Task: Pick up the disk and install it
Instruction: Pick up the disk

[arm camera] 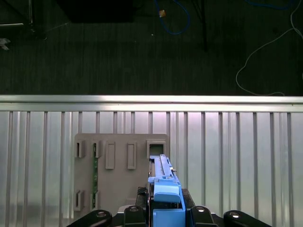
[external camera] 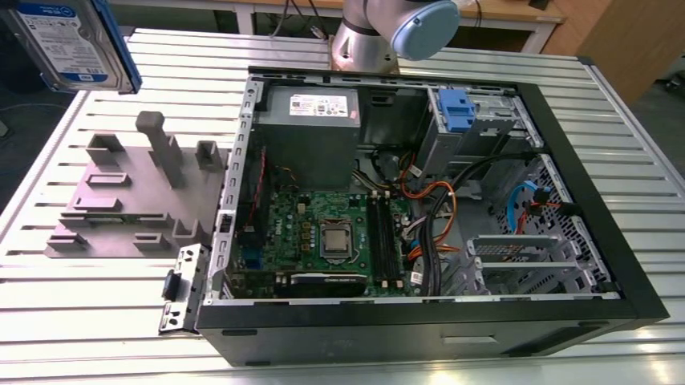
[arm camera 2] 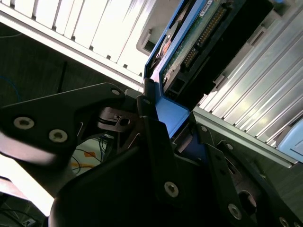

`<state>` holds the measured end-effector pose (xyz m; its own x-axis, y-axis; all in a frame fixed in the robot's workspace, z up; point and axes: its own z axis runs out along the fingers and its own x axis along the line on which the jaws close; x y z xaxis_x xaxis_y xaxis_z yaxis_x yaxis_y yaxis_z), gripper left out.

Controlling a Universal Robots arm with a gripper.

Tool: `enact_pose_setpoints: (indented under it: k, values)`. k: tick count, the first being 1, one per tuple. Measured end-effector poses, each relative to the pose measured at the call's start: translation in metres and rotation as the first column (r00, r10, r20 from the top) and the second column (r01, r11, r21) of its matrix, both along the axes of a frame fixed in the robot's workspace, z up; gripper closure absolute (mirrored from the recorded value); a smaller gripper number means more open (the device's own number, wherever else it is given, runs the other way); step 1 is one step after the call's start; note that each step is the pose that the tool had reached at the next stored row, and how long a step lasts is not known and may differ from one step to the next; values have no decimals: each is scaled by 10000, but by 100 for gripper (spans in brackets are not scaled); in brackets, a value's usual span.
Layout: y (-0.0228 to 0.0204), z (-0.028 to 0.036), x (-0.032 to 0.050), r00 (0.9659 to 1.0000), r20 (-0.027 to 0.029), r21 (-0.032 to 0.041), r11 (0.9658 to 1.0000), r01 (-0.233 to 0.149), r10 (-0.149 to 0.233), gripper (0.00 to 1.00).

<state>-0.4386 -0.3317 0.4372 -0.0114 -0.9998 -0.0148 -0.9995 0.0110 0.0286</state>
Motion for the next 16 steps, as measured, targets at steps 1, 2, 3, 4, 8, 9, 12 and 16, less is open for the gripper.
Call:
enact_pose_setpoints:
  k: [1, 2, 3, 4, 8, 9, 12, 16]
  values:
    - [0, 1, 0, 10000, 1, 0, 10000, 0, 0, 64]
    - [0, 29, 0, 10000, 0, 0, 10000, 0, 0, 64]
    - [0, 52, 0, 10000, 0, 0, 10000, 0, 0, 64]
    - [0, 54, 0, 10000, -1, 0, 10000, 0, 0, 64]
    - [0, 62, 0, 10000, 0, 0, 10000, 0, 0, 64]
    - [0, 64, 0, 10000, 0, 0, 10000, 0, 0, 64]
    - [0, 73, 0, 10000, 0, 0, 10000, 1, -1, 64]
    - [0, 87, 0, 10000, 0, 0, 10000, 0, 0, 64]
